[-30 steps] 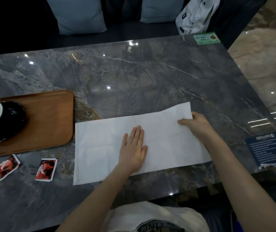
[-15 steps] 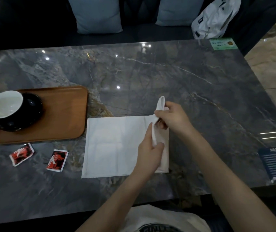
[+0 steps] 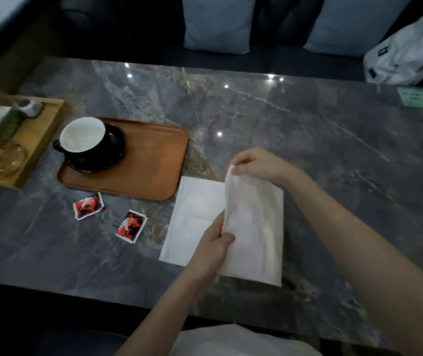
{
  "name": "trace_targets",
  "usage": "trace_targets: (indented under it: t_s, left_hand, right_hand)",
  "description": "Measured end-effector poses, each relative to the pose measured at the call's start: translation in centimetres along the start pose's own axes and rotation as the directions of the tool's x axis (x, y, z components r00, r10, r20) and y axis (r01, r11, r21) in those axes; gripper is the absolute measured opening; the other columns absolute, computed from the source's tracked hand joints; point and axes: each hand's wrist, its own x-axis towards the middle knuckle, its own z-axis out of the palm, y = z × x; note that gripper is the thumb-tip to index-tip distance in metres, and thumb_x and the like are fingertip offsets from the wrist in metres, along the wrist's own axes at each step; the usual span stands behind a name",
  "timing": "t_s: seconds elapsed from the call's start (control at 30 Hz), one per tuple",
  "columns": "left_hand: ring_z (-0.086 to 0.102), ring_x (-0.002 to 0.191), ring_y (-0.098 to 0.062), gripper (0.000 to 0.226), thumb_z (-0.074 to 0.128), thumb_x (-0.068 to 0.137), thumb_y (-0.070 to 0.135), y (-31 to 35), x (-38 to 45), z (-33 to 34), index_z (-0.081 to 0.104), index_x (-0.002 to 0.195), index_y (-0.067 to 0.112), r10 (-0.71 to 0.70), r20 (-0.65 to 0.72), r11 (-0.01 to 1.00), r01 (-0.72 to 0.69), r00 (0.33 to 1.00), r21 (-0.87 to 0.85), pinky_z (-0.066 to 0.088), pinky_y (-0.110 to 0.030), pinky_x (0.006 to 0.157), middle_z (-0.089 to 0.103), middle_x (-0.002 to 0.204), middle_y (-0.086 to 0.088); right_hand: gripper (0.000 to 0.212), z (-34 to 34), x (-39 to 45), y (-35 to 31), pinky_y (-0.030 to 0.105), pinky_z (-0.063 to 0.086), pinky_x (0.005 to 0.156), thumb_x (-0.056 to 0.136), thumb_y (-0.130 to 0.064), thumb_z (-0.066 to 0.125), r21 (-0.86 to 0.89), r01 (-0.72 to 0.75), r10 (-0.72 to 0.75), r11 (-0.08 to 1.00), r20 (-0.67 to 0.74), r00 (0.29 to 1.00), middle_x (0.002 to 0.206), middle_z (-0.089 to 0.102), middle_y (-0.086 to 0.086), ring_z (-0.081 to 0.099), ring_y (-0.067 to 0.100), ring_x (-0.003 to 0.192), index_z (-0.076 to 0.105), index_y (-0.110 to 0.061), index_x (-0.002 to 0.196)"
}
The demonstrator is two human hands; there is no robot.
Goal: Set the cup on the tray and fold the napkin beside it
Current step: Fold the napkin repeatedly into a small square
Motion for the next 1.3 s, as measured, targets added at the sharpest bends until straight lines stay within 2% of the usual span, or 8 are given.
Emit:
trace_targets:
  t_s: [0.17,0.27,0.37,0.47,0.67,0.9,1.17,1.3]
  left_hand:
    - [0.063,0.104,-0.016,0.031,0.046,0.094,0.015,-2.2,-1.1,-3.5,0.055,0.121,0.026,-0.057,-0.121,0.998,0.055,0.991,-0.026,0.050,-0.039,0.095,0.066,0.116,0.001]
    - [0.069,0.082,-0.028,0.028,0.053,0.090,0.011,-3.3,-1.8,-5.1,0.058,0.116,0.022,-0.069,-0.242,0.994,0.086,0.968,0.062,0.056,-0.046,0.079,0.073,0.091,-0.013]
    - [0.068,0.062,-0.014,0.026,0.058,0.087,0.005,-4.2,-2.2,-6.1,0.060,0.109,0.017,-0.078,-0.360,0.992,0.110,0.930,0.068,0.057,-0.029,0.054,0.071,0.074,-0.013]
    - [0.063,0.049,0.000,0.017,0.060,0.085,0.005,-4.8,-2.5,-6.7,0.065,0.087,0.022,-0.051,-0.450,0.982,0.126,0.892,0.140,0.048,-0.010,0.046,0.068,0.064,-0.002]
    - [0.061,0.066,-0.026,0.027,0.054,0.088,0.028,-6.2,-2.2,-8.1,0.062,0.074,0.005,-0.001,-0.494,0.856,0.256,0.869,0.448,0.046,-0.039,0.065,0.064,0.067,-0.013]
    - [0.058,0.093,-0.028,0.027,0.048,0.093,0.026,-7.5,-1.2,-9.3,0.067,0.097,0.007,-0.057,-0.516,0.788,0.356,0.854,0.502,0.042,-0.030,0.078,0.057,0.106,-0.010]
    - [0.058,0.069,-0.021,0.026,0.058,0.086,0.022,-7.2,-0.2,-11.3,0.065,0.070,0.002,-0.097,-0.520,0.780,0.389,0.849,0.490,0.045,-0.030,0.065,0.068,0.077,-0.013]
    - [0.056,0.099,-0.027,0.028,0.056,0.085,0.033,-6.7,0.5,-11.1,0.056,0.098,0.008,-0.062,-0.475,0.533,0.432,0.878,0.728,0.048,-0.037,0.076,0.054,0.108,-0.009]
  right_hand:
    - [0.014,2.9,3.1,-0.2,0.019,0.041,0.063,0.085,-0.012,0.062,0.024,0.030,-0.029,0.999,-0.043,0.999,0.079,0.064,0.004,0.056,0.011,0.073,0.070,-0.004,0.093]
    - [0.017,4.6,4.5,-0.4,0.027,0.045,0.071,0.085,-0.015,0.063,-0.005,0.055,-0.055,0.998,-0.069,0.996,0.085,0.069,0.013,0.061,0.019,0.080,0.071,-0.002,0.092]
    - [0.019,6.0,5.5,-1.1,0.019,0.042,0.065,0.085,-0.017,0.063,-0.041,0.093,-0.096,0.995,-0.082,0.992,0.085,0.068,0.012,0.060,0.018,0.078,0.072,-0.001,0.092]
    - [0.020,7.3,6.7,-1.3,0.015,0.036,0.060,0.088,-0.018,0.059,-0.083,0.099,-0.104,0.992,-0.069,0.992,0.083,0.063,0.007,0.054,0.013,0.081,0.070,-0.001,0.093]
    - [0.022,9.9,9.1,-0.9,0.029,0.042,0.075,0.091,-0.020,0.054,-0.153,0.033,-0.039,0.988,-0.040,0.998,0.091,0.065,0.013,0.055,0.021,0.084,0.067,-0.002,0.094]
    - [0.017,11.3,10.2,-0.3,0.032,0.045,0.075,0.089,-0.024,0.055,-0.142,-0.068,0.057,0.988,-0.079,0.995,0.093,0.066,0.012,0.060,0.026,0.088,0.066,-0.011,0.092]
    - [0.021,12.1,10.1,-0.6,0.036,0.047,0.080,0.090,-0.029,0.052,-0.164,-0.107,0.082,0.981,-0.155,0.985,0.104,0.068,0.012,0.061,0.030,0.098,0.066,-0.016,0.099]
    - [0.020,13.0,9.6,-0.5,0.040,0.045,0.087,0.089,-0.025,0.055,-0.266,-0.055,-0.009,0.963,-0.232,0.973,0.107,0.063,0.012,0.057,0.029,0.102,0.063,-0.012,0.102]
